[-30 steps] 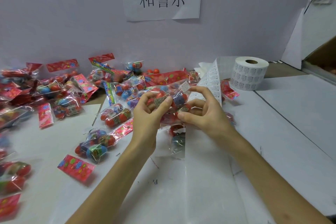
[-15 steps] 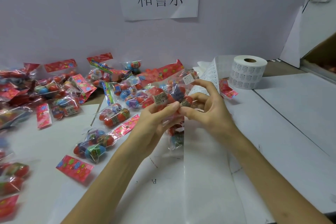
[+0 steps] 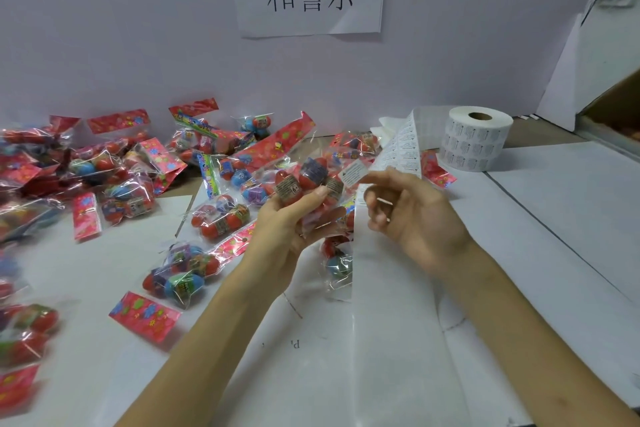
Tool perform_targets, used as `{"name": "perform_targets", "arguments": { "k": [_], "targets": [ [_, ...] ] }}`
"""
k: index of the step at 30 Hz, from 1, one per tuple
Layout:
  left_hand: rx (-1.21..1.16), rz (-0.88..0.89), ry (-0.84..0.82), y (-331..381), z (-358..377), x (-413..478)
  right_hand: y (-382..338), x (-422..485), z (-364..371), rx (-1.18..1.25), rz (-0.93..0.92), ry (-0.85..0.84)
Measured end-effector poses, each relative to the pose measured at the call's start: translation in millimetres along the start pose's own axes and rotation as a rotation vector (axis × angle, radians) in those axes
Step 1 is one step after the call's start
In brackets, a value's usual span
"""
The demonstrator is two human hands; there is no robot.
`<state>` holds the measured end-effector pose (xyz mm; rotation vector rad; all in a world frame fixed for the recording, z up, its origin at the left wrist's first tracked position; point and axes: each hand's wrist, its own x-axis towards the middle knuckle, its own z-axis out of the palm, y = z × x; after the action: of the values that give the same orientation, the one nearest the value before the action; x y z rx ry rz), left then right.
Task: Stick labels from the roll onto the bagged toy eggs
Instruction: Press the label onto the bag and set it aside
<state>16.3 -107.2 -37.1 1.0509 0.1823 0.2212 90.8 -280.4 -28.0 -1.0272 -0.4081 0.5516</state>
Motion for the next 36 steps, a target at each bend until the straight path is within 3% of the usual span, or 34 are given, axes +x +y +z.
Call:
{"name": "perform_targets", "arguments": {
  "k": [11, 36],
  "targets": [
    [0.014, -0.019, -0.023, 1.1, 4.0, -1.1, 6.8, 1.8, 1.6, -0.159, 0.008, 0.024],
    [0.137, 0.017, 0.007, -1.9, -2.0, 2.9, 7.6, -1.1, 4.6, -0.276, -0.040, 0.039]
  ]
}}
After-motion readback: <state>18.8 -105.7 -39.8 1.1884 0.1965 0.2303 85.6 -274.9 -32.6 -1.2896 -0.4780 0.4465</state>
